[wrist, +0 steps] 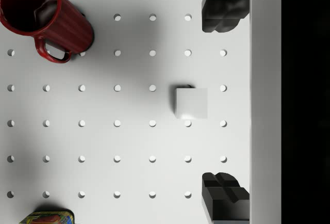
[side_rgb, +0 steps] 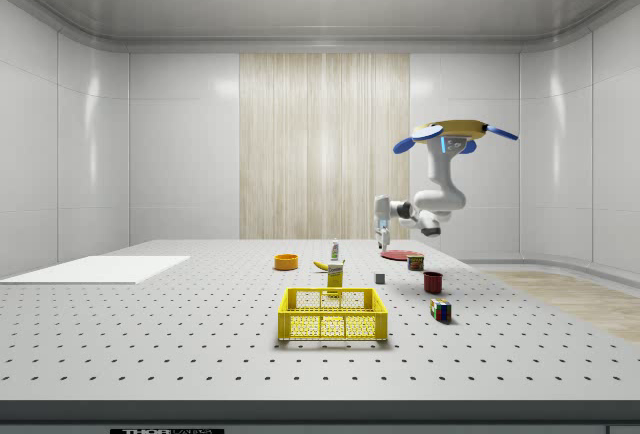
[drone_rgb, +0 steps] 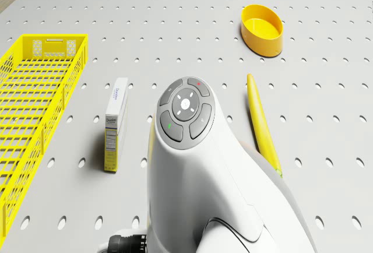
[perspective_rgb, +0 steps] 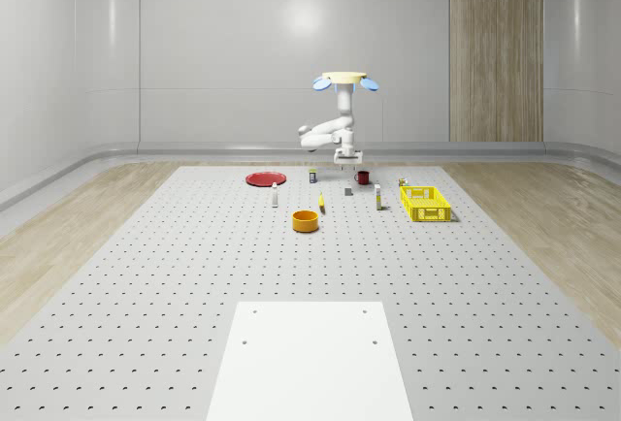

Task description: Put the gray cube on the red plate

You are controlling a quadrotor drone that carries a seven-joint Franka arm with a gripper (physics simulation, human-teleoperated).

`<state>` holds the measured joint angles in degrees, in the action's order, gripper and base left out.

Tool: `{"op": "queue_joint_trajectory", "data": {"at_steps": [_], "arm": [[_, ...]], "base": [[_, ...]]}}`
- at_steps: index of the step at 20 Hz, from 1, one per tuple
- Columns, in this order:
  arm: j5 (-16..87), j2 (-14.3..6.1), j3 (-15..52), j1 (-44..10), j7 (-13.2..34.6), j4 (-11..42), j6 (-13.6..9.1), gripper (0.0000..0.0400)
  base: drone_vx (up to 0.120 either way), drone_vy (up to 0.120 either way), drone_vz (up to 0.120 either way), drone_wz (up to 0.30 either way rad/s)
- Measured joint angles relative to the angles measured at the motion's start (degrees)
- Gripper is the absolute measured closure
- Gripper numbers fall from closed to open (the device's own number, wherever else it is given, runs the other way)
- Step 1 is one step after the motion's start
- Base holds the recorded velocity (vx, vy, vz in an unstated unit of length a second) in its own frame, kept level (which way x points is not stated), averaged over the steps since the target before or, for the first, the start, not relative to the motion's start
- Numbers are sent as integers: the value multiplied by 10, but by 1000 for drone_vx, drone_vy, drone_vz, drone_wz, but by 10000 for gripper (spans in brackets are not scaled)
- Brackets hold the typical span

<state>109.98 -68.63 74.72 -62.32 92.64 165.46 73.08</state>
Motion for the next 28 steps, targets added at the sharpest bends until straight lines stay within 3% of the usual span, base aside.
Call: {"op": "queue_joint_trajectory", "data": {"at_steps": [19, 28], "arm": [[-23, -47, 13, -14, 13, -3, 44, 0], [-3, -72, -15, -16, 13, -9, 76, 0]], "base": [[13, 0, -116, 0], [0, 0, 0, 0]]}}
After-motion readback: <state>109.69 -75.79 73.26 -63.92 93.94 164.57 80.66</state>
